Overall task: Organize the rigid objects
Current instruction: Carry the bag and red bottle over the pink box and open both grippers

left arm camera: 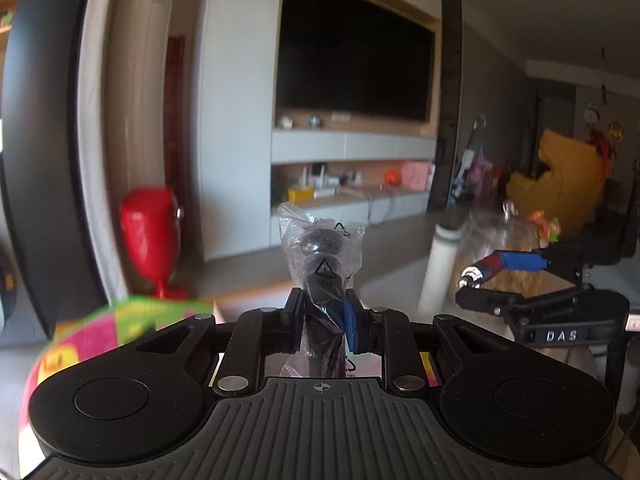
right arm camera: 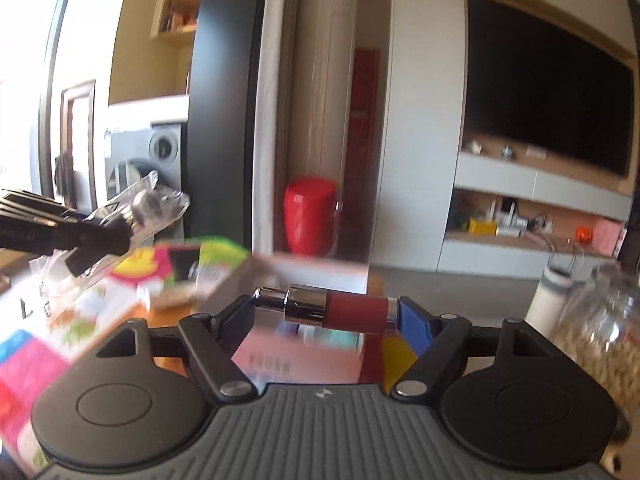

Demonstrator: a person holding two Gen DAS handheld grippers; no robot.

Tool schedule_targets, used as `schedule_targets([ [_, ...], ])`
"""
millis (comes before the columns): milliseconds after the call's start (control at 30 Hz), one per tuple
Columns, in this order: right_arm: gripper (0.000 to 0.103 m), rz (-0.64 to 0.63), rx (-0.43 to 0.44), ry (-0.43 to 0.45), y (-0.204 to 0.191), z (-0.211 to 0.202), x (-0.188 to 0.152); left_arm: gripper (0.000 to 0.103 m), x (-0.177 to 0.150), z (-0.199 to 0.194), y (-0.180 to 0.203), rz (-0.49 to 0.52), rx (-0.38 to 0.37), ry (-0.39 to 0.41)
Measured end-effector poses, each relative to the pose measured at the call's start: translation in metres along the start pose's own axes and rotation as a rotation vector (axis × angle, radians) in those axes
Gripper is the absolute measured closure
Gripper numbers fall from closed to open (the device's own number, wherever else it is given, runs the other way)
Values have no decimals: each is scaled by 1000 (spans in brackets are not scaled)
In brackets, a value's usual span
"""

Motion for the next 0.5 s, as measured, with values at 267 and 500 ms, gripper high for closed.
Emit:
schedule_targets([
  [267, 22, 74, 23, 7, 27, 98, 99, 78, -16, 110, -46, -382, -86, -148],
  [500, 22, 74, -11, -119, 30, 136, 58, 78, -92, 101, -105, -450, 17, -156],
])
Point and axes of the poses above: each gripper's, at about its wrist camera, not at the fingertips, and z roughly the way its jaws point, y to its right, x to its top, the point moved 10 cm from there along z, roughly the way its jaws point, and after that the axes turned 7 degrees about y, right-handed, at the moved point
